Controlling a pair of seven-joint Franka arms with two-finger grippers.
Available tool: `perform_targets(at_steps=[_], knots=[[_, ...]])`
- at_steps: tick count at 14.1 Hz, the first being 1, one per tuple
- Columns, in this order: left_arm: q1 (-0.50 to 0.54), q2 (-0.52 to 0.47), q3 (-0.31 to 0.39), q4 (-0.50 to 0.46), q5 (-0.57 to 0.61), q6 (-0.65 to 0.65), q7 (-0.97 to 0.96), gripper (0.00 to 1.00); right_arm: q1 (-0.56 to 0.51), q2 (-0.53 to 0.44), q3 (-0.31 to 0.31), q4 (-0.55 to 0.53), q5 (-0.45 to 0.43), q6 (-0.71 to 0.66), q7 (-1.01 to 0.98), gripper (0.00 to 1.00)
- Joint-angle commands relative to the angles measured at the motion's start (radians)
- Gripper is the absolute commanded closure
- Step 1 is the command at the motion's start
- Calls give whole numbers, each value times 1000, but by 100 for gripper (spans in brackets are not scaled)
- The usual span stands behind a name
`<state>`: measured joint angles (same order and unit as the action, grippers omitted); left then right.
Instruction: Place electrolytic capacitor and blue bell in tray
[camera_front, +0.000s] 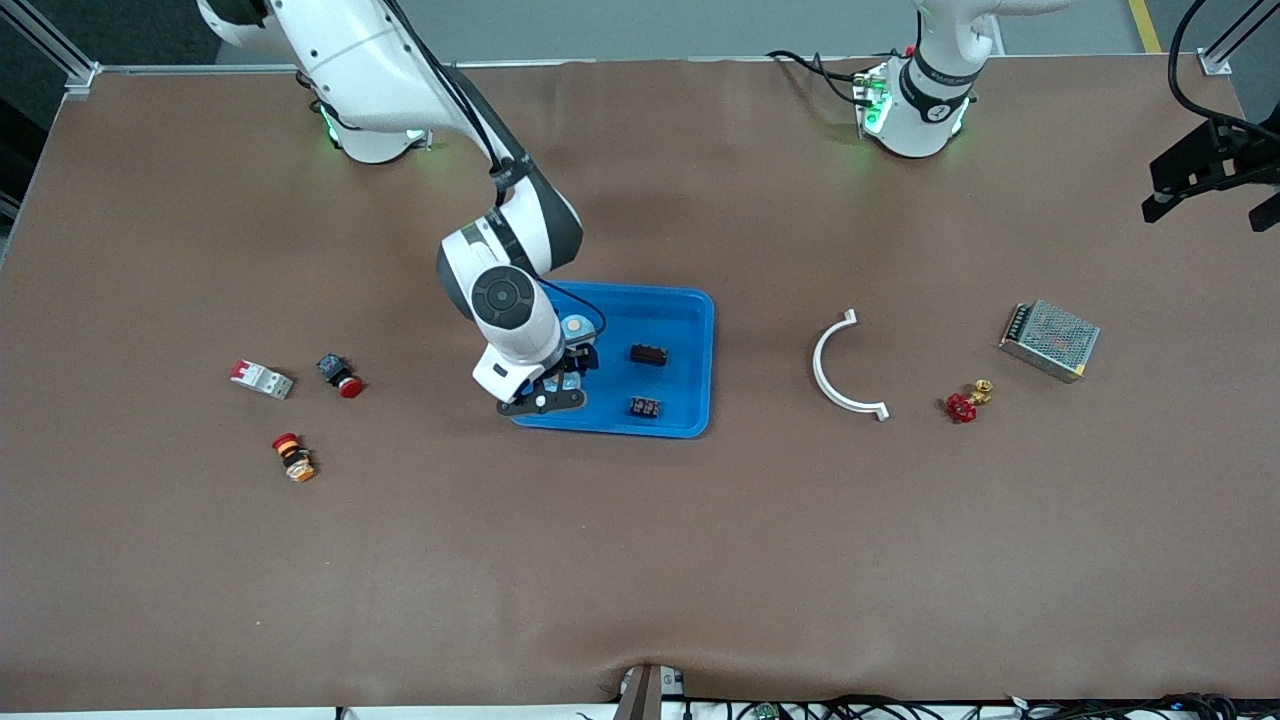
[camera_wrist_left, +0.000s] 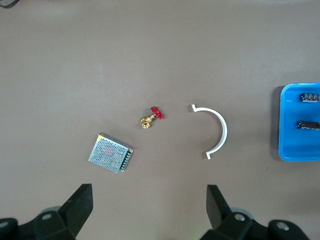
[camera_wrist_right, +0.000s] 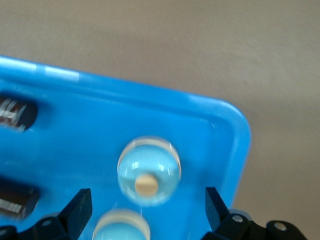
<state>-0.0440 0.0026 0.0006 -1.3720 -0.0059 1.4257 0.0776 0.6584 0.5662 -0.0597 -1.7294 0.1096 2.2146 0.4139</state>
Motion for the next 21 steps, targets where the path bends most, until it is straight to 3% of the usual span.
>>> perform_targets(at_steps=[1, 7, 9, 12, 15, 18, 21], knots=[[4, -6, 4, -10, -17, 13, 7, 0, -5, -185, -5, -26, 12, -191, 8, 0], [4, 4, 4, -10, -16, 27, 16, 0, -86, -506, -12, -33, -8, -554, -9, 0], [3, 7, 4, -10, -17, 33, 14, 0, -135, -607, -11, -47, -91, -620, -32, 0], [4, 8, 4, -9, -14, 33, 18, 0, -300, -761, -11, -113, -99, -639, -224, 0], [1, 10, 4, -12, -8, 29, 24, 0, -485, -784, -11, -118, -99, -644, -400, 0], [-5, 17, 2, -16, -6, 22, 28, 0, -563, -772, -11, -86, -116, -629, -403, 0], [-11, 34, -1, -16, -6, 12, 30, 0, -600, -649, -11, 97, -128, -638, -396, 0]])
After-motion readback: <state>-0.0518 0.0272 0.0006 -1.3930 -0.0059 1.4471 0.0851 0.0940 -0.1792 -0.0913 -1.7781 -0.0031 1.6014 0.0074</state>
